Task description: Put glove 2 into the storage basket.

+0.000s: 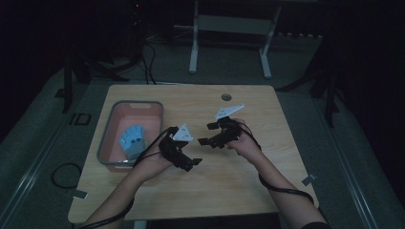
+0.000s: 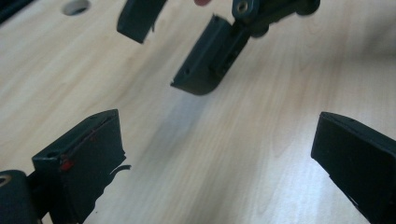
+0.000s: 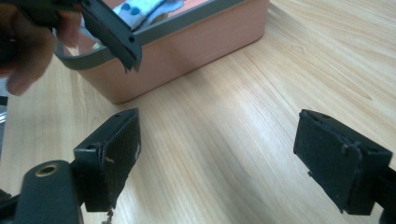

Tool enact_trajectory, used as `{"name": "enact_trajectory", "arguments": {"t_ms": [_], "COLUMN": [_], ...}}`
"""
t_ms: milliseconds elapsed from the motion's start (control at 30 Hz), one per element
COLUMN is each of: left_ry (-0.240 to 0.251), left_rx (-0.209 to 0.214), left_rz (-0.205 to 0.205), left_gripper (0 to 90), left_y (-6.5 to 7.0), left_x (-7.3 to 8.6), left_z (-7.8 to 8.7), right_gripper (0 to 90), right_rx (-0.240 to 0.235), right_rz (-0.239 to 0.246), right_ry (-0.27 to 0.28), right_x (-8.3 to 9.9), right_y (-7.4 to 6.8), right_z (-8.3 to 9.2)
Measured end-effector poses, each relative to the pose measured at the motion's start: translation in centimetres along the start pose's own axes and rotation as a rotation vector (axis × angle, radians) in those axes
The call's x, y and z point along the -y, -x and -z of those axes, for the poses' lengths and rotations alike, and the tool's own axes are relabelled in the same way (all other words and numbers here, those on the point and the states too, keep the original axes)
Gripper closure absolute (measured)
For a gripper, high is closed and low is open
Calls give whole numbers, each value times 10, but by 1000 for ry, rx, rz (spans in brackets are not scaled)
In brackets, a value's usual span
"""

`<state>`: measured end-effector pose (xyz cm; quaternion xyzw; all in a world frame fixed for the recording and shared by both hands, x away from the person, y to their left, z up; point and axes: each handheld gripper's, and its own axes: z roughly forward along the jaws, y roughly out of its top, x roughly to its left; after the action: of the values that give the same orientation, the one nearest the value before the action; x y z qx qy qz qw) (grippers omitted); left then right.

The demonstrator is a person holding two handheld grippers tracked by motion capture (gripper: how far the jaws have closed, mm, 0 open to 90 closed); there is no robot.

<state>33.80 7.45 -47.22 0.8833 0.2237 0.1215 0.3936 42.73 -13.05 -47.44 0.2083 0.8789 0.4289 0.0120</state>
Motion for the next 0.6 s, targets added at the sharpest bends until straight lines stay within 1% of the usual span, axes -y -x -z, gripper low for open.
{"name": "enact_trajectory", "arguments": {"t_ms": [33,67,400,467,533,567,600], "left_ry": [-2,-1,6,1,3,11,15], "left_rx": [-1,4,60,64,70,80,90], "left_rz": [-11,-12,-28,-39,-38,-36,-34], "left_gripper": [26,26,26,26,26,26,26], "left_y": [2,4,17,20,21,24,25], "left_x": [0,-1,-5,-5,-5,-5,-4], "left_z": [-3,-5,-29,-34,-35,-39,-41], "right_gripper": [151,151,151,151,151,151,151], "right_rx": [7,10,33,40,46,48,53], "right_rz": [-7,-8,-31,-36,-38,-33,-32], "right_ry": [5,1,7,11,10,14,16], "right_x": [7,10,39,46,49,52,58], "right_y": [2,3,6,6,5,5,5], "right_z": [6,8,29,33,34,35,36]}}
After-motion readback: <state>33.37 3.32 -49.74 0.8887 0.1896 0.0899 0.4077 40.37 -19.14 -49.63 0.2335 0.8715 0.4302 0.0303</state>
